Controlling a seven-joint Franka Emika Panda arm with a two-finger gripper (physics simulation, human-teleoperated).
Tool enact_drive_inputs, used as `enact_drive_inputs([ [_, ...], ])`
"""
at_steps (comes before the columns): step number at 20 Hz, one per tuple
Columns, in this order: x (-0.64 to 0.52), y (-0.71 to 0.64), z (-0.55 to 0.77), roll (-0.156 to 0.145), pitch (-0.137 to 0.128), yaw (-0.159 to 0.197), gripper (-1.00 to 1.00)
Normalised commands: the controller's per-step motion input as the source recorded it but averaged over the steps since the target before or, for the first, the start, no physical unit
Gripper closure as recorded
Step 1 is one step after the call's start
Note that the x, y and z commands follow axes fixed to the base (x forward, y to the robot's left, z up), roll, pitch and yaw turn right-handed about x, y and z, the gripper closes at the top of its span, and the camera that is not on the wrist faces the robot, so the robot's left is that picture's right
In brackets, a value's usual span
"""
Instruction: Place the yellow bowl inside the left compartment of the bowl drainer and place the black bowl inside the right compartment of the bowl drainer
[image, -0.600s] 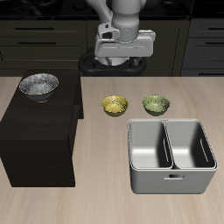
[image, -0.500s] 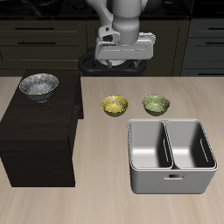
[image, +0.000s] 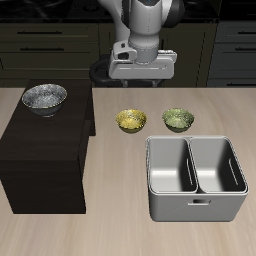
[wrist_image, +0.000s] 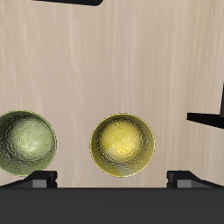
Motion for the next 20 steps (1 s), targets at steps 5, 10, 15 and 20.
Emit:
enact_drive_inputs([
  [5,0.0,0.04,-0.43,0.012,0.041,-0.023,-1.0],
  [10,-0.14,0.11,-0.2,0.008,-0.047,0.002,-1.0],
  [15,-0.08,0.01,-0.18,-0.017,-0.05,0.003,-1.0],
  [20,-0.06,-0.11,-0.36,-0.035,-0.021,0.003,-1.0],
])
